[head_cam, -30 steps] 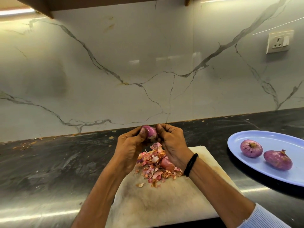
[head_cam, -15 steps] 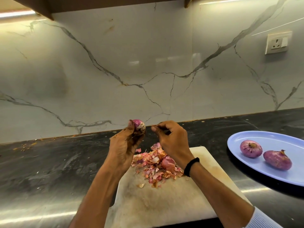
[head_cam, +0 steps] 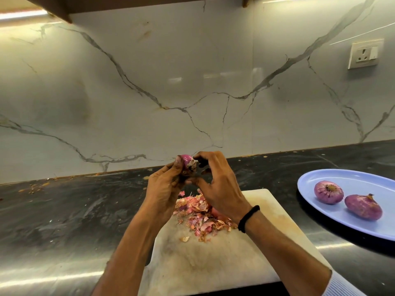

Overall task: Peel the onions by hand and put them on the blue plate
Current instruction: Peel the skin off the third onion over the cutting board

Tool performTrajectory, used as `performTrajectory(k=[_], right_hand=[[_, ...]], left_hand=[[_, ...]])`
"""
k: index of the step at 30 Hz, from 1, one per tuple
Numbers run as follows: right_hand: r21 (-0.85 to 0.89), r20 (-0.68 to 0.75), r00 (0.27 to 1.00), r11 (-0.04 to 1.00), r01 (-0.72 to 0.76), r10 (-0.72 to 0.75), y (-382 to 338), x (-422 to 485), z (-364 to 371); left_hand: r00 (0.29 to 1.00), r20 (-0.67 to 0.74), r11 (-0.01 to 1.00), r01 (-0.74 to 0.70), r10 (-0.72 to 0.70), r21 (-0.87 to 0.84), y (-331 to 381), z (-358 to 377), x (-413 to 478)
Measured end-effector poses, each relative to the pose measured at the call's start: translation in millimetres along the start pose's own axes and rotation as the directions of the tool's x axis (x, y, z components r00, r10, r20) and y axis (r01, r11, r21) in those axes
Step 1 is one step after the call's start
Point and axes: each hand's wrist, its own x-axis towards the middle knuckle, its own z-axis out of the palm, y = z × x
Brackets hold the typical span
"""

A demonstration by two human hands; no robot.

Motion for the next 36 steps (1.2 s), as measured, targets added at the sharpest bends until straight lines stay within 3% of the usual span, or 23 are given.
performTrajectory(k=[19,27,36], right_hand=[[-0.113,0.014,0.994,0.988,0.108,-0.107,8.8,-4.1,1.9],[-0.026,-0.051,0.999,1.0,0.016,-0.018,6.0,-1.7,2.5],[-0.101,0.055,0.996,0.992,0.075,-0.07,10.1,-3.2,3.8]], left_hand=[[0.999,-0.003,0.998,0.033,-0.033,0.057,-4.6,1.0,-0.2],[0.997,-0.061,0.988,-0.029,0.038,0.152,-5.2,2.7,-0.6],[0.996,-0.074,0.986,-0.027,0.04,0.167,-3.7,3.7,-3.9]])
